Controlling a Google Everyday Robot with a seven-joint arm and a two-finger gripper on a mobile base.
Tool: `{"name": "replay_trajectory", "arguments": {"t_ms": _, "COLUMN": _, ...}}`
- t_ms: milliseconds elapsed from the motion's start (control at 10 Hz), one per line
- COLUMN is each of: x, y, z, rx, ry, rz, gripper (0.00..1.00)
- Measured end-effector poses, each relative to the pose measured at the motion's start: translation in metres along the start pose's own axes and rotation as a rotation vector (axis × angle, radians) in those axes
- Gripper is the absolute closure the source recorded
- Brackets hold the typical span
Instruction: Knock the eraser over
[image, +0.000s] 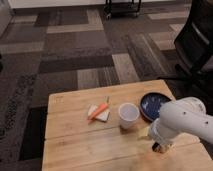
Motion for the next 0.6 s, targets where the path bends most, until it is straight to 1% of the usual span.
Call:
{"name": "replay_trajectory", "arguments": {"t_ms": 100, "x": -0.017, "y": -0.001, "z": -0.007, "rx": 0.014, "ry": -0.027, "rz": -0.016, "gripper": 0.35}}
{"name": "replay_trajectory", "arguments": {"t_ms": 300, "x": -0.033, "y": -0.002, "z": -0.015, "rx": 0.035, "ry": -0.051, "rz": -0.034, "gripper": 0.35}}
{"name": "replay_trajectory", "arguments": {"t_ms": 400, "x": -0.034, "y": 0.002, "z": -0.017, "rx": 0.04, "ry": -0.053, "rz": -0.047, "gripper": 0.35}}
{"name": "replay_trajectory", "arguments": {"t_ms": 600, "x": -0.035, "y": 0.0, "z": -0.017, "rx": 0.042, "ry": -0.055, "rz": -0.047, "gripper": 0.35}}
